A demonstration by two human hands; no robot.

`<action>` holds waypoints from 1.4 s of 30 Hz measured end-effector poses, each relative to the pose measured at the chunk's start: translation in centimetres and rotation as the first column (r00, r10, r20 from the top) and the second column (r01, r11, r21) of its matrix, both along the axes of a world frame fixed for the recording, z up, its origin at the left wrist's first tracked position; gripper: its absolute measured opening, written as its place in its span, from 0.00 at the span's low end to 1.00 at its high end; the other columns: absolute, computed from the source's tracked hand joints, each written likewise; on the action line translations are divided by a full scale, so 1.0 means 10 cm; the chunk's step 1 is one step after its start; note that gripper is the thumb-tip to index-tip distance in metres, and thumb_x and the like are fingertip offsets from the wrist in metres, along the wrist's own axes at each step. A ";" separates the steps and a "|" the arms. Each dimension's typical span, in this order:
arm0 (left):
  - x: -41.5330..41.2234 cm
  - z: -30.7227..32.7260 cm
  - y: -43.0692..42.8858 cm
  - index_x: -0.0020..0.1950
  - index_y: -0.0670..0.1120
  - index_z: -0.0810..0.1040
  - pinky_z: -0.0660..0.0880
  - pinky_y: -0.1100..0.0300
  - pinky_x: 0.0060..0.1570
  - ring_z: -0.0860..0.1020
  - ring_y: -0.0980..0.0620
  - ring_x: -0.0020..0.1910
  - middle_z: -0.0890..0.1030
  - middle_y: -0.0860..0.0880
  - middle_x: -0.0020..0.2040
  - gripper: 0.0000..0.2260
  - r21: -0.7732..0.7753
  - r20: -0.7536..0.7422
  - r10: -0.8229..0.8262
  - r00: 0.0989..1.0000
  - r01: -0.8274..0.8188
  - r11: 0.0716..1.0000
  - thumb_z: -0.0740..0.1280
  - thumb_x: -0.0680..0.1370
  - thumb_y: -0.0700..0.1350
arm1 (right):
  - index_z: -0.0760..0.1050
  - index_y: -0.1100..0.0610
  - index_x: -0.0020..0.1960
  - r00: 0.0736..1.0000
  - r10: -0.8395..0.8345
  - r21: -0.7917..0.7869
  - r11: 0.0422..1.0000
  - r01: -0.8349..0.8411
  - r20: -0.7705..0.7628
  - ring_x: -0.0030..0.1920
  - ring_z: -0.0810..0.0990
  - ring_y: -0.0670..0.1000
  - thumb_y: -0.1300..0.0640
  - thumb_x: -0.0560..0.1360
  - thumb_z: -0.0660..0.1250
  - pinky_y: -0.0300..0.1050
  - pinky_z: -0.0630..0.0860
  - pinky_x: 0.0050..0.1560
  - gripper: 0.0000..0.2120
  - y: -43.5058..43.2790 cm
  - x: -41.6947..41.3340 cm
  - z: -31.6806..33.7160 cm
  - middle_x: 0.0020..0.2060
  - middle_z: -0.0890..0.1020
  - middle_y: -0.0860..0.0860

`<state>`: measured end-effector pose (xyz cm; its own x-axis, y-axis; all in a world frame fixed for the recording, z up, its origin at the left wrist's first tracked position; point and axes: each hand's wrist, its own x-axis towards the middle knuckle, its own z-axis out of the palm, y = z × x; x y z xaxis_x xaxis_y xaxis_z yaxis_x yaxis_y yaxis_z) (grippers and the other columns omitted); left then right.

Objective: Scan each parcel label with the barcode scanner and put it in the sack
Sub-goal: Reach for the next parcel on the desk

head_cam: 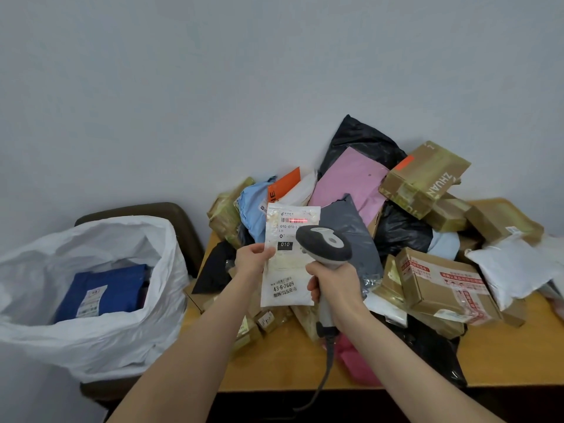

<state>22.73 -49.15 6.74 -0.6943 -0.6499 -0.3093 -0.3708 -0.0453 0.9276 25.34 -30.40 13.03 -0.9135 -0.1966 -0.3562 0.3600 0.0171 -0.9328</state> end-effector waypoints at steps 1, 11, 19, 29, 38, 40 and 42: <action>0.00 -0.01 -0.01 0.49 0.45 0.82 0.79 0.53 0.46 0.82 0.48 0.46 0.83 0.47 0.46 0.03 0.001 -0.002 0.008 1.000 -0.008 1.000 0.72 0.75 0.41 | 0.76 0.64 0.34 1.000 0.005 0.004 1.000 -0.005 0.003 0.22 0.72 0.50 0.65 0.71 0.67 0.43 0.71 0.28 0.08 0.00 0.00 0.00 0.23 0.78 0.55; 0.00 0.00 -0.01 0.50 0.44 0.82 0.78 0.58 0.38 0.82 0.49 0.44 0.84 0.46 0.46 0.05 -0.006 -0.010 0.056 0.998 -0.056 0.998 0.72 0.75 0.40 | 0.76 0.63 0.34 0.999 0.043 0.020 0.999 -0.043 0.008 0.23 0.72 0.49 0.65 0.71 0.67 0.41 0.70 0.27 0.08 0.03 -0.06 0.03 0.23 0.77 0.54; 0.05 0.03 -0.01 0.51 0.46 0.80 0.76 0.62 0.34 0.82 0.53 0.40 0.82 0.49 0.43 0.04 -0.033 0.005 0.098 0.995 -0.098 0.995 0.70 0.76 0.42 | 0.75 0.63 0.34 0.994 0.106 -0.033 0.994 -0.105 0.018 0.24 0.71 0.49 0.66 0.72 0.67 0.43 0.71 0.30 0.08 0.03 -0.10 0.04 0.25 0.77 0.55; 0.50 0.22 -0.70 0.52 0.46 0.78 0.76 0.61 0.34 0.81 0.54 0.40 0.82 0.50 0.44 0.04 -0.100 -0.034 0.237 0.971 -0.239 0.966 0.68 0.78 0.43 | 0.78 0.62 0.45 0.961 0.269 -0.181 0.950 -0.254 0.065 0.25 0.74 0.48 0.64 0.74 0.68 0.42 0.74 0.31 0.01 -0.86 -0.14 0.12 0.29 0.81 0.54; 0.99 0.25 -2.81 0.52 0.50 0.81 0.79 0.48 0.48 0.81 0.50 0.44 0.82 0.53 0.45 0.07 -0.442 -0.067 0.498 0.865 -0.473 0.762 0.67 0.78 0.50 | 0.77 0.62 0.43 0.937 0.330 -0.189 0.933 -0.307 0.111 0.25 0.73 0.48 0.64 0.74 0.68 0.42 0.73 0.30 0.02 -2.85 -0.05 -0.02 0.29 0.80 0.55; 1.08 0.19 -3.41 0.55 0.51 0.80 0.78 0.49 0.48 0.80 0.50 0.45 0.82 0.54 0.47 0.09 -0.509 -0.047 0.514 0.856 -0.463 0.726 0.65 0.79 0.52 | 0.76 0.61 0.46 0.939 0.317 -0.159 0.942 -0.295 0.134 0.26 0.74 0.48 0.62 0.75 0.68 0.42 0.73 0.31 0.02 -3.40 -0.06 -0.14 0.32 0.81 0.56; 1.18 0.04 -3.97 0.54 0.52 0.80 0.79 0.48 0.47 0.81 0.49 0.44 0.83 0.54 0.47 0.10 -0.555 0.020 0.530 0.848 -0.432 0.711 0.63 0.79 0.53 | 0.76 0.60 0.46 0.934 0.313 -0.147 0.946 -0.290 0.171 0.27 0.75 0.48 0.61 0.75 0.68 0.42 0.74 0.32 0.02 -3.88 -0.06 -0.27 0.34 0.81 0.56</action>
